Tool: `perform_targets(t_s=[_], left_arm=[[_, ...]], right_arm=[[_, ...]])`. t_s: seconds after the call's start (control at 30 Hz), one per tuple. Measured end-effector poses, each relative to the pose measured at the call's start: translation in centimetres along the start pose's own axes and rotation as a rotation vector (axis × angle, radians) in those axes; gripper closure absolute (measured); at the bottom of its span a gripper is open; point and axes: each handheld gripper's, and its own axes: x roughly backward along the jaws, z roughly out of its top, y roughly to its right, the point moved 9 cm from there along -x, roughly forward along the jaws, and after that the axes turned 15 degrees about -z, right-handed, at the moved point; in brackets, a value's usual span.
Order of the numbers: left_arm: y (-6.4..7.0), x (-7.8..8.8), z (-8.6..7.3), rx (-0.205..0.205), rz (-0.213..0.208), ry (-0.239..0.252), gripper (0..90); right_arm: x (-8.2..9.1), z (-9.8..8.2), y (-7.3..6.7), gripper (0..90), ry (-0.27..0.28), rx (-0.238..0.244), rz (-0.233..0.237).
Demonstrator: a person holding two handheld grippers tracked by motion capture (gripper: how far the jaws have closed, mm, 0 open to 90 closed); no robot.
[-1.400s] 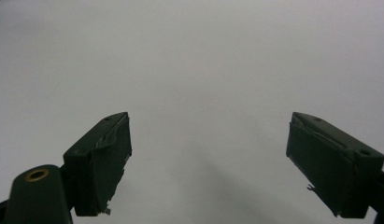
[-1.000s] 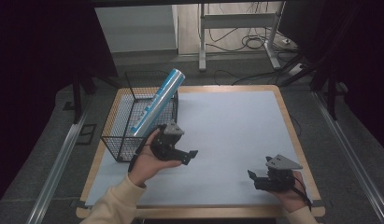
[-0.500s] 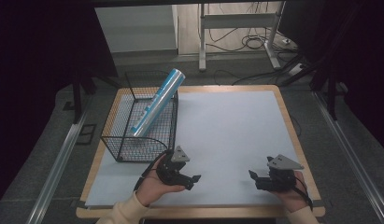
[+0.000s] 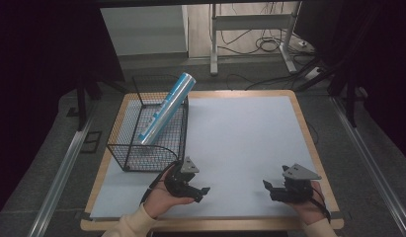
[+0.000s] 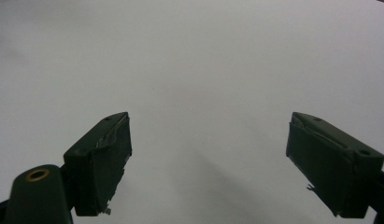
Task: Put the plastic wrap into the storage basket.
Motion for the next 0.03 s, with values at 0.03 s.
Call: perform_targets(t_s=[0.03], left_arm=[[0.0, 0.0, 0.0, 0.0, 0.0, 0.0, 16.5]], right_arm=[[0.02, 0.04, 0.01, 14.8, 0.002, -0.001, 0.0]])
